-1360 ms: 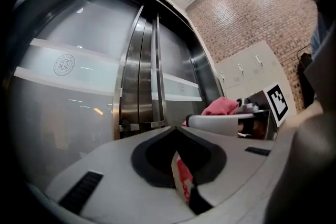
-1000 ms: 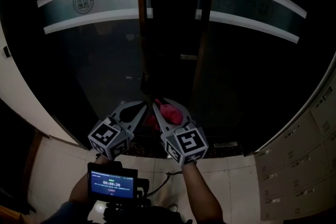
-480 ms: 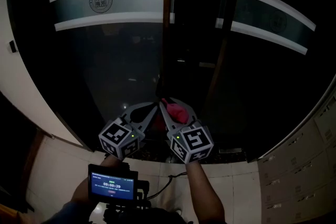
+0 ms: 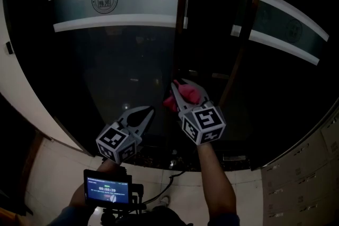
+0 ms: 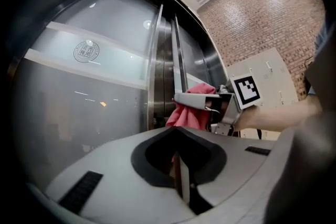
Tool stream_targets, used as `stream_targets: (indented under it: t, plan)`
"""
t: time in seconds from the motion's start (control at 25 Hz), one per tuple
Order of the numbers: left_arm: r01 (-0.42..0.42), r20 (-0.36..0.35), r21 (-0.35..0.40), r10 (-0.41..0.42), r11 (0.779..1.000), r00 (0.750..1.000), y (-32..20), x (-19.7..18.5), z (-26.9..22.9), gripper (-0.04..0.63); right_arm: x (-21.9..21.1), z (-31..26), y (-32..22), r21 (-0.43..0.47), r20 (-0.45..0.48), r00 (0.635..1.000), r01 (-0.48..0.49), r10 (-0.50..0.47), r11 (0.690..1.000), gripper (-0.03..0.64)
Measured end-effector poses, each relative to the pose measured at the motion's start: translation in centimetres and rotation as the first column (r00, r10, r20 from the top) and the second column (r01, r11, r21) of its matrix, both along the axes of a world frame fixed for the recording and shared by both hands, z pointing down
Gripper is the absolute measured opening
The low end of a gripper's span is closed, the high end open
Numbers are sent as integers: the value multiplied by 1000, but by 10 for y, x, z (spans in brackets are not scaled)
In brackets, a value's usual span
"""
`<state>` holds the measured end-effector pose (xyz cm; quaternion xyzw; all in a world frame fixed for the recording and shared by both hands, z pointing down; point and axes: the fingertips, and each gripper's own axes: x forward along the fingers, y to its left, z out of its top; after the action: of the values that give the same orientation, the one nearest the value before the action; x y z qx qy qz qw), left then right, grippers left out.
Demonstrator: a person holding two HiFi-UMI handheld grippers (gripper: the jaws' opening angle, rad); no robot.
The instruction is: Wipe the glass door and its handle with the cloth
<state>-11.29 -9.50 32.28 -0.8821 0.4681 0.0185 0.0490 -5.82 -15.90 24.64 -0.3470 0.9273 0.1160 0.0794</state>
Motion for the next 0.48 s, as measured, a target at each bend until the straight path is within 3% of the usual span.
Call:
stream_targets:
  t: [0.28, 0.48]
  plan:
    - [38, 46, 14, -39, 999, 998, -51, -9, -8, 11, 2, -61, -98, 59, 49, 999, -6, 3, 998, 80]
    - [28, 43, -1, -28, 1000, 999, -70, -8, -4, 11, 1, -44, -121, 24, 66, 998, -19, 17, 1000, 80]
